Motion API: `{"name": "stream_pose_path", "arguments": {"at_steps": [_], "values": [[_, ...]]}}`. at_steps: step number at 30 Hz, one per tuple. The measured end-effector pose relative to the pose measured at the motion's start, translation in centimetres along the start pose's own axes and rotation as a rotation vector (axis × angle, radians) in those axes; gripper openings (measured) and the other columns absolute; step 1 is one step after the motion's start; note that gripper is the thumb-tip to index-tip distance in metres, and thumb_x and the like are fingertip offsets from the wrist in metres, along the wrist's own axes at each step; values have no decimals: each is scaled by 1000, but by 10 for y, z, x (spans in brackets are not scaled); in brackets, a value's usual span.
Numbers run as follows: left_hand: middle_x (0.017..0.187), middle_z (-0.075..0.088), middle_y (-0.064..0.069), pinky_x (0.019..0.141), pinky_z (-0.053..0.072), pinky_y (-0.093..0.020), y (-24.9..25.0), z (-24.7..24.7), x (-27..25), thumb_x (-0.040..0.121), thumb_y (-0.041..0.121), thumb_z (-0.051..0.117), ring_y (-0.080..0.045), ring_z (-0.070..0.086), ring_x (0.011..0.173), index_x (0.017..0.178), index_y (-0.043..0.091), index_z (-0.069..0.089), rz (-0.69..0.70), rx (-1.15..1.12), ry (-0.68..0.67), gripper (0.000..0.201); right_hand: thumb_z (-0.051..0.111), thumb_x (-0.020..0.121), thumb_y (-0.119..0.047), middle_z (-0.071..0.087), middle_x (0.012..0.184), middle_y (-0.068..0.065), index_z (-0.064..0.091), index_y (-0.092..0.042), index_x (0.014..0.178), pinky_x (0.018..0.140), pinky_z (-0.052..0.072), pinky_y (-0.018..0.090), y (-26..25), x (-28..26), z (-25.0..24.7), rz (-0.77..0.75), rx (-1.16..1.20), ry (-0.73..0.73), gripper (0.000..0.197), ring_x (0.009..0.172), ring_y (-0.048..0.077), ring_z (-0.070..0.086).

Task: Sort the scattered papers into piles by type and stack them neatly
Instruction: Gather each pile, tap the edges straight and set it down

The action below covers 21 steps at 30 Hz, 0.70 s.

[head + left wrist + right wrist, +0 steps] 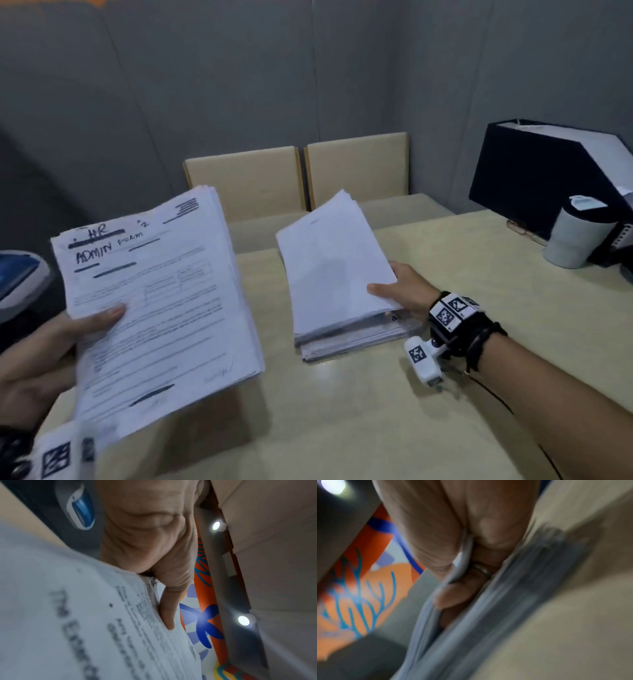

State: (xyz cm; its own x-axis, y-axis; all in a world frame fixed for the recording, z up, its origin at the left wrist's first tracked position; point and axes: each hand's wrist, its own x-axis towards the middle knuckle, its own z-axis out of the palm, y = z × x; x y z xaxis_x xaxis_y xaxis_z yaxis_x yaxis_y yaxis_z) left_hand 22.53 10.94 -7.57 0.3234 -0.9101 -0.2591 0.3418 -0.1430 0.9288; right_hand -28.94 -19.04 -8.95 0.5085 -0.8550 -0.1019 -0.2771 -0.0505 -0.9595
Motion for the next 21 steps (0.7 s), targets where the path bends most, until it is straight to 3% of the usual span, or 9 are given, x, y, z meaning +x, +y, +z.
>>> {"name": "stream_pose_path", "arguments": {"at_steps": [2, 4, 6, 8, 11, 13, 15, 18, 21], "values": [[150, 56, -20, 100, 42, -77, 25, 108, -23, 103, 11, 57, -44, 54, 135, 151, 14, 51, 11, -122, -127, 49, 82, 88, -21, 77, 112, 8, 67, -12, 117, 75, 62, 56, 13, 6, 5, 73, -182, 45, 35, 86, 27, 77], [137, 67, -18, 94, 57, -60, 34, 174, -16, 90, 6, 62, -38, 67, 122, 140, 10, 64, 39, -142, -218, 50, 87, 82, -32, 75, 105, 8, 67, -9, 106, 73, 58, 39, 12, 9, 6, 96, -390, 105, 39, 87, 25, 71], [127, 73, -17, 84, 64, -48, 33, 222, 4, 88, 4, 59, -32, 76, 104, 125, 8, 74, 24, -193, -269, 40, 88, 75, -47, 62, 86, 0, 57, -16, 85, 67, 46, 33, 13, 14, 2, 138, -634, 145, 45, 78, 20, 59], [125, 73, -17, 85, 64, -48, 19, 256, 40, 93, 4, 57, -32, 76, 102, 124, 6, 72, -58, -176, -248, 35, 82, 68, -58, 60, 82, 3, 58, -19, 78, 62, 43, 33, 16, 19, -5, 197, -785, 162, 47, 74, 25, 59], [128, 72, -20, 98, 57, -56, -8, 297, 82, 94, 1, 66, -38, 71, 113, 131, 3, 67, -166, 4, -160, 37, 69, 90, -37, 69, 114, 21, 69, -2, 113, 89, 55, 39, 19, 29, -21, 252, -789, 173, 42, 104, 36, 67], [122, 73, -21, 88, 61, -50, -32, 312, 110, 90, -3, 74, -37, 72, 106, 126, -4, 68, -125, 231, -56, 36, 45, 107, -44, 62, 90, 18, 63, 0, 97, 82, 50, 36, 11, 27, -29, 326, -440, 242, 48, 85, 32, 63], [108, 75, -21, 71, 61, -38, -52, 322, 131, 84, -3, 81, -32, 72, 93, 110, -8, 71, -27, 540, 58, 28, 28, 101, -70, 56, 77, 9, 57, -8, 88, 80, 52, 39, 8, 31, -36, 434, -159, 273, 70, 75, 27, 57], [115, 61, -15, 95, 56, -47, -64, 329, 145, 76, 30, 88, -33, 60, 114, 119, -2, 54, -36, 1071, 222, 64, 44, 82, -84, 66, 94, 9, 64, -5, 111, 90, 52, 43, 1, 36, -40, 474, -196, 201, 86, 91, 29, 62], [134, 45, -18, 102, 51, -48, -64, 333, 147, 77, 48, 86, -38, 50, 125, 141, -1, 27, -151, 1182, 262, 100, 68, 90, -59, 63, 125, 16, 52, 1, 140, 78, 45, 32, -16, 39, -29, 448, -413, 106, 80, 99, 30, 58]]}}
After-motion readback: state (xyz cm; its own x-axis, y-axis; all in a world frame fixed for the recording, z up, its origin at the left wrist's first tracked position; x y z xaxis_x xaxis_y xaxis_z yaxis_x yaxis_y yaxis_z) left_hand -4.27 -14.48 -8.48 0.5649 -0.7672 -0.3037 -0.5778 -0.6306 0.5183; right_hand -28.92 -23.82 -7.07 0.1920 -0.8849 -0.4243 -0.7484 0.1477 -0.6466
